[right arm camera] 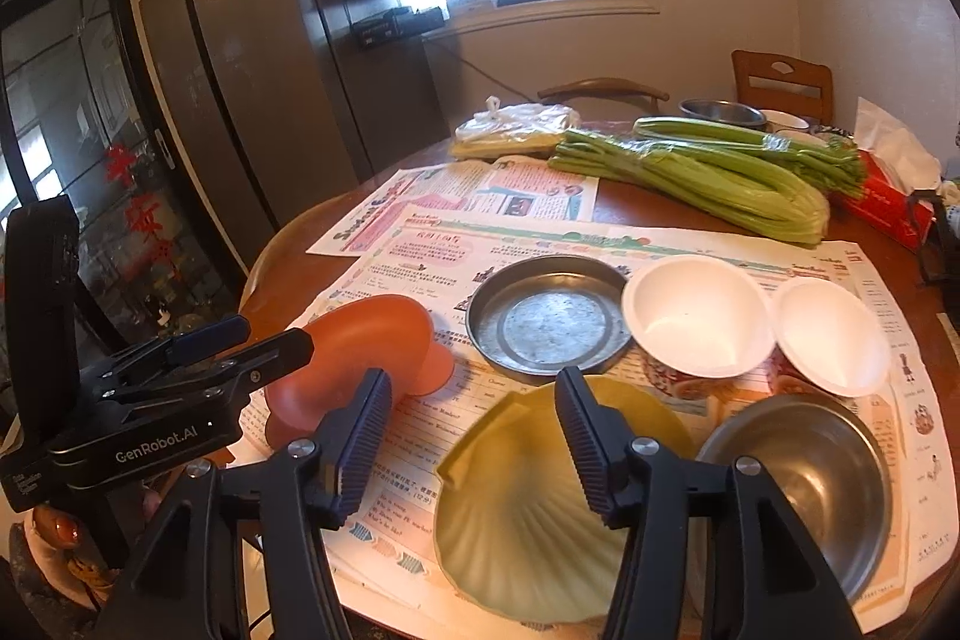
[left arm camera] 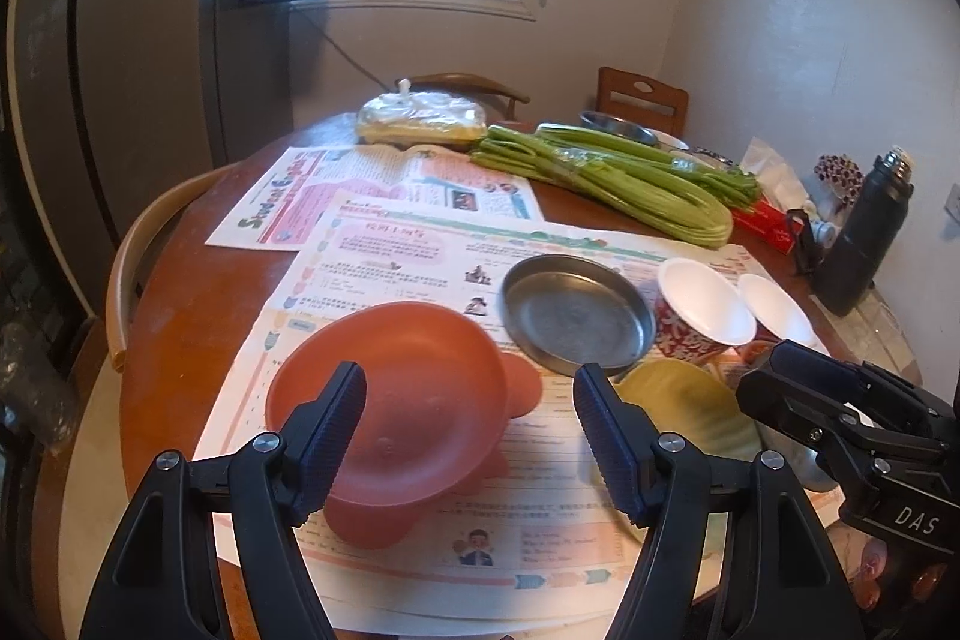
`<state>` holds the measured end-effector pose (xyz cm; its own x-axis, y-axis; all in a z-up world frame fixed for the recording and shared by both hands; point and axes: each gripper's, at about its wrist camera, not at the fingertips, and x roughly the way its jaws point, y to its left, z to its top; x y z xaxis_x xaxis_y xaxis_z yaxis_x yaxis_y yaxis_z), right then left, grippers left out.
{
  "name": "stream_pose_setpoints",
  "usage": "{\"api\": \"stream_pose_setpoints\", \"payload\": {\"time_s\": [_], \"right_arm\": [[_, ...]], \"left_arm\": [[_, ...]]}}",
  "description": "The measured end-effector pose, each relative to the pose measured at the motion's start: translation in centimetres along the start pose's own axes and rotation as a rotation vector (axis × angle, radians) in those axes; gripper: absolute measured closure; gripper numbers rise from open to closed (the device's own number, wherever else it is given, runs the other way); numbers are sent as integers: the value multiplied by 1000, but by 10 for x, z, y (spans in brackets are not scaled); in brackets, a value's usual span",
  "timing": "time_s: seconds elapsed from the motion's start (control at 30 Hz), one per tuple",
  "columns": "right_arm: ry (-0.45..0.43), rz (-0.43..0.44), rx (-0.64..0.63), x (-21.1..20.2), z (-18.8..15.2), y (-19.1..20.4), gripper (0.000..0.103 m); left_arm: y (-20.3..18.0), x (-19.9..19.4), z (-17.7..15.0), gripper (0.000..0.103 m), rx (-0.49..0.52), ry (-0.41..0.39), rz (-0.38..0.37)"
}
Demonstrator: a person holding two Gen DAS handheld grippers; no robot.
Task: Organize plates and bowls
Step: 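Lower the orange plate onto the worksheet and open the left tool, then move the left tool to the yellow scalloped plate and grasp its rim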
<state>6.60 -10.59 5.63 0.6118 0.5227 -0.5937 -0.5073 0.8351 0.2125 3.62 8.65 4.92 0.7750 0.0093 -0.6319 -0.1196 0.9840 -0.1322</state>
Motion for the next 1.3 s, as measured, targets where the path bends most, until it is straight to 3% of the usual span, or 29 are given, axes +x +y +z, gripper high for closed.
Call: {"api": "stream_pose_setpoints", "payload": {"time_s": [0.6,1.03,1.3], "right_arm": [[-33,-20,18,-55,-20,-12,46],[25,-13,25,-51,-45,-10,46],[66,-52,44,-41,-59,-15,46]], "left_arm": [[-38,-17,1,29,61,-4,-58],[-46,-3,-7,29,77,38,-66],[-51,10,-14,29,82,75,-69]]}}
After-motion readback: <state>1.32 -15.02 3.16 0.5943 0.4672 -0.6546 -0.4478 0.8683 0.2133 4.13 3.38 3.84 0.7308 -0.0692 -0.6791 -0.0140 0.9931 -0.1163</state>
